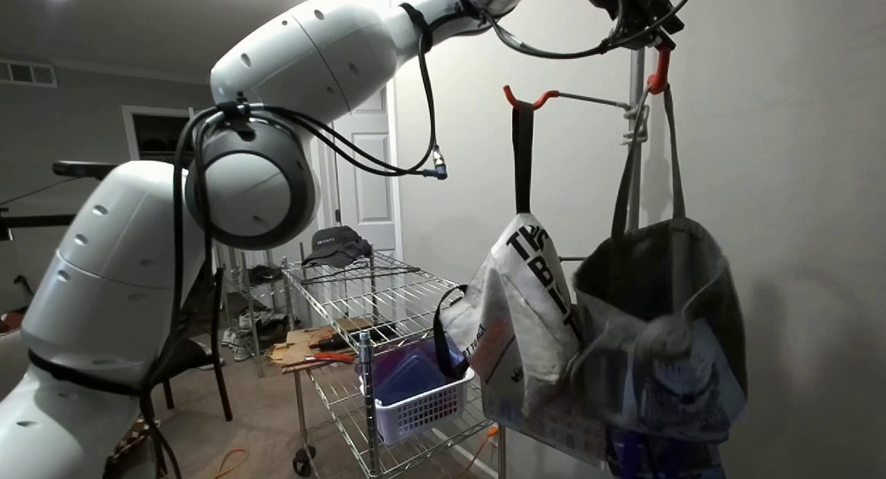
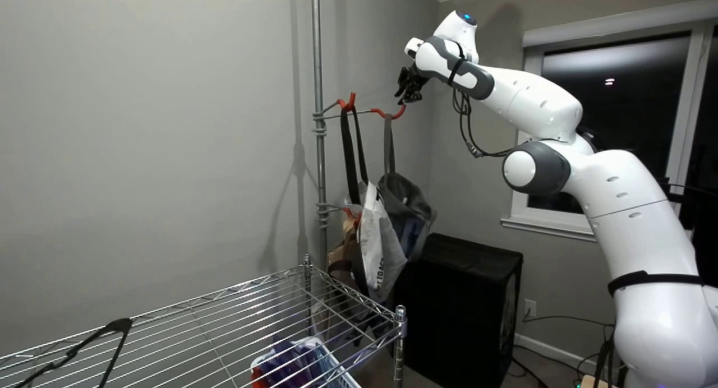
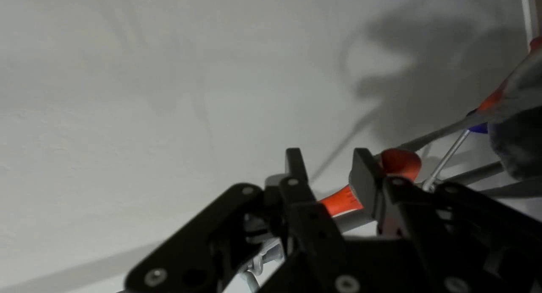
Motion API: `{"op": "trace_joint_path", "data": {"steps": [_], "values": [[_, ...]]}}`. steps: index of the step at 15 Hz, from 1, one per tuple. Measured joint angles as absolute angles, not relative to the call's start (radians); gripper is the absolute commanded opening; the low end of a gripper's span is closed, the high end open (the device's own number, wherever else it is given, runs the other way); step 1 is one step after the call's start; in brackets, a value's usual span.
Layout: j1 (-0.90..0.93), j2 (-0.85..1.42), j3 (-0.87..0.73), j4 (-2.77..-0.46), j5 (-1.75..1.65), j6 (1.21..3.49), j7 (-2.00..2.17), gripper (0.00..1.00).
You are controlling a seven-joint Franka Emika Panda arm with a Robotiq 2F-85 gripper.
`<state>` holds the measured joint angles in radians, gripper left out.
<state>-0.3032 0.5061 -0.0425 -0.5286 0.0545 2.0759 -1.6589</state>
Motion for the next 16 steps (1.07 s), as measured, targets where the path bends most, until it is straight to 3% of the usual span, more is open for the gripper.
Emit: {"op": "trace_joint_path", "data": {"steps": [5, 16], "values": [[-0.317, 0.537, -0.009, -0.411, 0.055, 2.022, -1.702, 0.98], [-0.304, 0.47, 0.053, -0.347, 0.06, 1.958, -1.806, 1.0]]}}
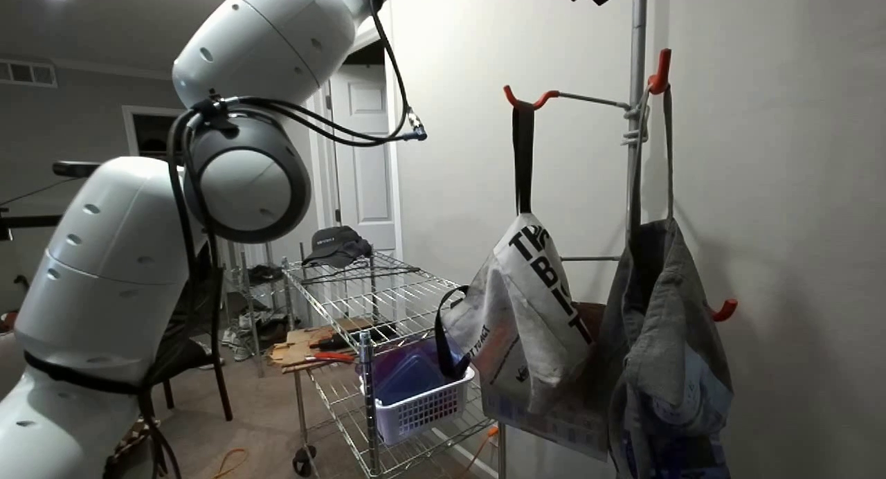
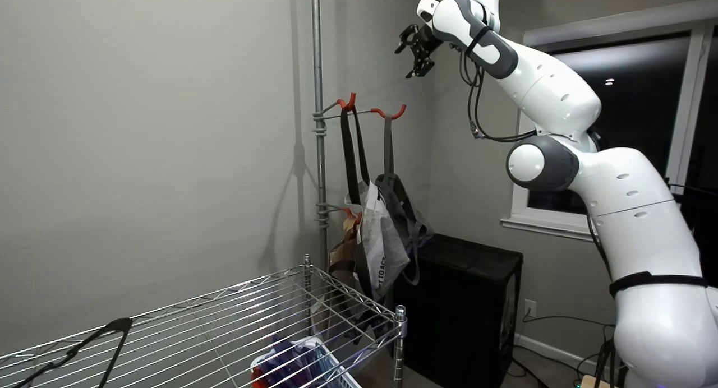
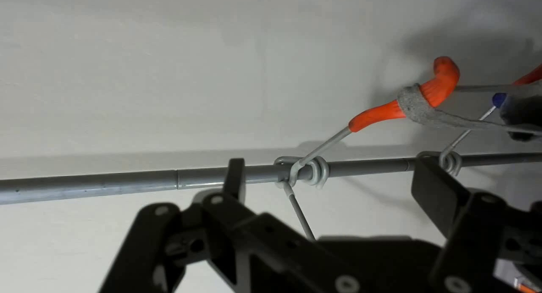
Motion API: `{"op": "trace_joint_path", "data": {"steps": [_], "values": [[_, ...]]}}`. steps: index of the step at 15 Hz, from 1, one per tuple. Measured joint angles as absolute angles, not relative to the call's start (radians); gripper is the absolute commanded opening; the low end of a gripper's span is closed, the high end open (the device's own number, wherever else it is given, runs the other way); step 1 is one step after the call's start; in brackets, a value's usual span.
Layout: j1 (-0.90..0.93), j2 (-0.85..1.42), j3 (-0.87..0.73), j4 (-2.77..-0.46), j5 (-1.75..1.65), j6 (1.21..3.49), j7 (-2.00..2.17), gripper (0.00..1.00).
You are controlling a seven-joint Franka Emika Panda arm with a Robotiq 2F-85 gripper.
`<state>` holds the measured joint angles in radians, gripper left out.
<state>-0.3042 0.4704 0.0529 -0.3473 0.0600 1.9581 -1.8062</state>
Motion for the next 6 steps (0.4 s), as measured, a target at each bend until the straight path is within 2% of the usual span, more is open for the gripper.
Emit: {"op": "trace_joint_path", "data": {"steps": [6], "values": [[-0.301, 0.474, 0.049, -0.349, 0.06, 1.958, -1.805, 1.0]]}}
